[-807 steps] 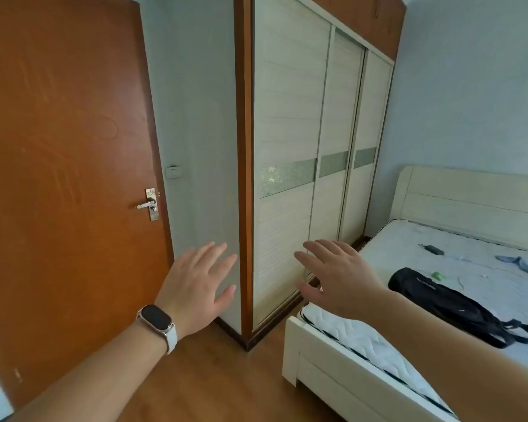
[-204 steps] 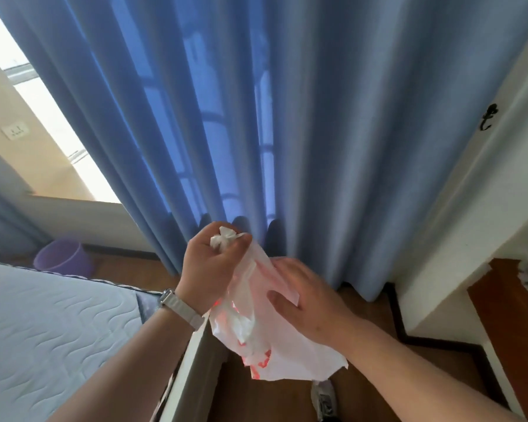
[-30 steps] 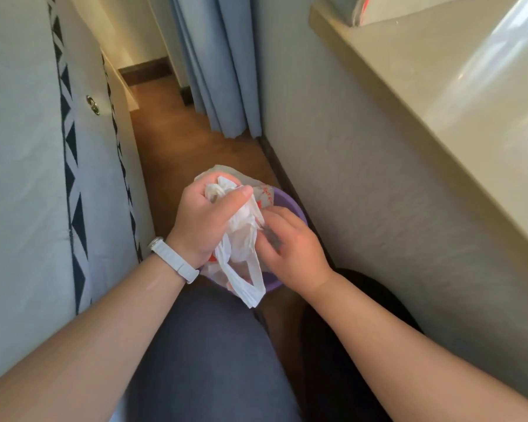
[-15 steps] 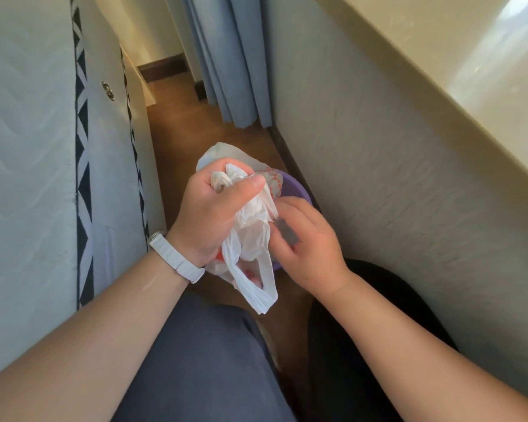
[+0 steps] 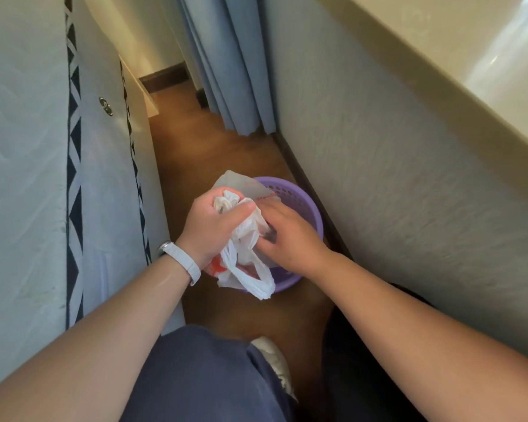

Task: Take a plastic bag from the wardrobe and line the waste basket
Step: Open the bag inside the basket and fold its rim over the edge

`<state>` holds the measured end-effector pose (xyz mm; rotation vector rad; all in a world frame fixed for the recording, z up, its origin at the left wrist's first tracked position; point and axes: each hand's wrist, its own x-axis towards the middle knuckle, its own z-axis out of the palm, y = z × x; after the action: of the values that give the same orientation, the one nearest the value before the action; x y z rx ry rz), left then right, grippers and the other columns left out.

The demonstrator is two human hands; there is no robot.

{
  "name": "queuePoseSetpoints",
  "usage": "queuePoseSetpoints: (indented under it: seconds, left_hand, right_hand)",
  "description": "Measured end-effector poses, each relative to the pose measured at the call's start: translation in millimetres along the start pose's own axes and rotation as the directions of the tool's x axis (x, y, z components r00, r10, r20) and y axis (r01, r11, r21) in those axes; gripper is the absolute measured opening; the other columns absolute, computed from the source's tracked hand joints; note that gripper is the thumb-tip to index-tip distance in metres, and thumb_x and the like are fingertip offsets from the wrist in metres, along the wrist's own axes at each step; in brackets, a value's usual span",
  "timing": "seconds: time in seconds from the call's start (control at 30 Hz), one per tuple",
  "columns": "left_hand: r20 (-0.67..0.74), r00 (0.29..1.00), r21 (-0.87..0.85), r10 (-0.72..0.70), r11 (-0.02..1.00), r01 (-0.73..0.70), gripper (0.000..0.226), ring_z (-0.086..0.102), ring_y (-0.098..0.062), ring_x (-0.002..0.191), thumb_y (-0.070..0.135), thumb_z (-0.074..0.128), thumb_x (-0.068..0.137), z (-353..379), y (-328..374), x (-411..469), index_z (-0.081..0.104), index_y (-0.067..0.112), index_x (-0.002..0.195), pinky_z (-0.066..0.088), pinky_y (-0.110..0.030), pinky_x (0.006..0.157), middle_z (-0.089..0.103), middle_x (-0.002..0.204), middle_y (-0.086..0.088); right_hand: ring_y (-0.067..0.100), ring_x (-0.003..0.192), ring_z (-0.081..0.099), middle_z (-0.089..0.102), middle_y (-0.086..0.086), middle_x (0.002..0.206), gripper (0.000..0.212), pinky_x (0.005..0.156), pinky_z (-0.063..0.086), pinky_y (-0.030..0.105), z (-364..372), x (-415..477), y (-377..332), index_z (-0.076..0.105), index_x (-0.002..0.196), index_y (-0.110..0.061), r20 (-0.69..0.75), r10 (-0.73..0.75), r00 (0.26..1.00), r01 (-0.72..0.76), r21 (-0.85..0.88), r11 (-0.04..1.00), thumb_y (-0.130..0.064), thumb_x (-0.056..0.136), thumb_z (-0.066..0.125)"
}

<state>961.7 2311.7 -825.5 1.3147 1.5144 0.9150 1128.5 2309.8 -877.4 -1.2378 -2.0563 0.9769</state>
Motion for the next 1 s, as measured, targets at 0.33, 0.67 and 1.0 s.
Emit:
queuePoseSetpoints:
  seconds: [0.33,0.67,1.0]
  left_hand:
    - [0.017,0.997,0.264,-0.070,0.962,0.063,0.027,0.062,-0.008,0.094,0.030,0.072,0.086,-11,-62,43,0.061,0.027,0.111,0.048,-0.019,0.070,0.064,0.105,0.009]
    - [0.083,0.988,0.471,-0.129,0.879,0.075,0.013,0.064,-0.013,0.076,0.037,0.068,0.088,-5,-84,43,0.063,0.030,0.079,0.051,-0.030,0.068,0.069,0.080,0.007]
    - [0.056,0.997,0.244,-0.059,0.969,0.044,0.014,0.063,-0.014,0.070,0.030,0.071,0.087,5,-54,46,0.069,0.023,0.075,0.054,-0.040,0.070,0.069,0.073,0.002]
  right_hand:
    - [0.018,0.095,0.056,0.065,-0.003,0.102,0.010,0.080,0.047,0.036,18,26,43,0.065,0.096,-0.022,0.114,0.119,0.986,-0.100,-0.163,0.982,-0.026,0.094,0.056]
    - [0.027,0.104,0.058,0.061,0.006,0.115,0.018,0.085,0.050,0.043,24,28,60,0.063,0.105,-0.018,0.249,0.268,0.931,-0.197,-0.277,0.940,-0.029,0.092,0.055]
    - [0.015,0.105,0.057,0.059,-0.001,0.117,0.034,0.092,0.050,0.040,11,14,39,0.057,0.126,-0.023,0.062,0.238,0.969,-0.241,0.030,0.970,-0.035,0.094,0.061]
